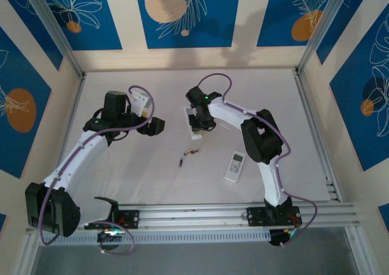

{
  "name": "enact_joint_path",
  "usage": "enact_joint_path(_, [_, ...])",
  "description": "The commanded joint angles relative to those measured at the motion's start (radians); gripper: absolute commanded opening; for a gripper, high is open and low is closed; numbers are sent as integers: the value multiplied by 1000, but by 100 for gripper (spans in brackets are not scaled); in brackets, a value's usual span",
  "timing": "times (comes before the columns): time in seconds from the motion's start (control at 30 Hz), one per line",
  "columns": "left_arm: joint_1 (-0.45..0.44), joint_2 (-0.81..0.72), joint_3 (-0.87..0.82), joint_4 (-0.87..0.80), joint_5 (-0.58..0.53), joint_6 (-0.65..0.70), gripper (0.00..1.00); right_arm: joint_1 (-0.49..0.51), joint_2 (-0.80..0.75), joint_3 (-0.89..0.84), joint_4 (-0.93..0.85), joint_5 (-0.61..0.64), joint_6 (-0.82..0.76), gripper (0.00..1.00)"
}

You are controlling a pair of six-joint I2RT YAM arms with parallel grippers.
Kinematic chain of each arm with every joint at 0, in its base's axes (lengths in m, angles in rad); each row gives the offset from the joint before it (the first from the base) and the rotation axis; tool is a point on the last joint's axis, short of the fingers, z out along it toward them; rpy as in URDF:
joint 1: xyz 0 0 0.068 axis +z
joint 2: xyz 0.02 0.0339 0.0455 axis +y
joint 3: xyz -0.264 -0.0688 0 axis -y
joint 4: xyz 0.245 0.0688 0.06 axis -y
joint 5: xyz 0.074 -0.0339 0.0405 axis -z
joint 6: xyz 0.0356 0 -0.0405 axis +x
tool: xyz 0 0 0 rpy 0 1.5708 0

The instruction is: Load the batteries into the remote control

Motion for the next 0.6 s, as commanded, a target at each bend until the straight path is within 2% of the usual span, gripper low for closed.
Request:
enact_joint_path(0.0, [-10, -7, 22, -4, -3, 21, 100, -1, 38, 50, -31, 55, 34, 19])
enact_joint_path(0.57, [-11, -8, 19, -4, -6, 22, 100, 2, 47, 107, -68, 37, 71, 19])
